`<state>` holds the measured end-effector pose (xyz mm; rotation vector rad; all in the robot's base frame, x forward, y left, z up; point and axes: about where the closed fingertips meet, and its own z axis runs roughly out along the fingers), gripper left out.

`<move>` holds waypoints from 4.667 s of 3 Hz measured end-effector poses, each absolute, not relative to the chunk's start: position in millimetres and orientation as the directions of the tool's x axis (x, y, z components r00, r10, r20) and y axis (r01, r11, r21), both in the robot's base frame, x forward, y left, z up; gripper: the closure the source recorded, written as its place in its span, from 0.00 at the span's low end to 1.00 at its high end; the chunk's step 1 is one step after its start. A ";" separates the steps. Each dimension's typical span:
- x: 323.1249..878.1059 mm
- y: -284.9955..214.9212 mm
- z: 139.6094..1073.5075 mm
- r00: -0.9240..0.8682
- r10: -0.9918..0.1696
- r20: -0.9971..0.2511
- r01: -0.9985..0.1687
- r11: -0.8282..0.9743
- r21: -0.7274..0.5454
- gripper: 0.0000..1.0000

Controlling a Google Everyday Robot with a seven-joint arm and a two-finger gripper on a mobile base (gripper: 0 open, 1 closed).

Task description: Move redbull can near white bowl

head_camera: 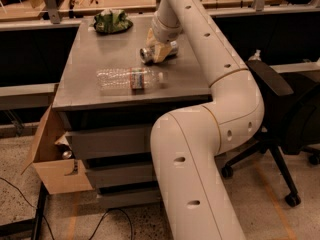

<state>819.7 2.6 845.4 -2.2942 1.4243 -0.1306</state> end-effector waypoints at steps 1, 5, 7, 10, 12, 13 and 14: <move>819.2 -3.3 862.5 0.446 -0.876 -0.181 -0.833 -0.332 -0.443 0.99; 842.8 -130.3 934.2 0.138 -0.843 -0.521 -0.790 0.223 -0.571 1.00; 828.9 -127.4 890.6 0.025 -0.749 -0.662 -0.841 0.342 -0.419 1.00; 780.1 -63.3 953.3 0.135 -0.940 -0.315 -0.851 0.053 -0.523 1.00; 767.4 -51.7 974.1 0.283 -0.958 -0.052 -0.848 -0.225 -0.479 1.00; 765.0 -62.5 964.4 0.328 -0.945 -0.005 -0.848 -0.292 -0.443 1.00; 764.3 -75.1 962.0 0.347 -0.938 0.027 -0.828 -0.320 -0.460 1.00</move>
Offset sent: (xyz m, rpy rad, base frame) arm -0.0082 -0.0730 0.1701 0.1868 -0.2670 -0.1457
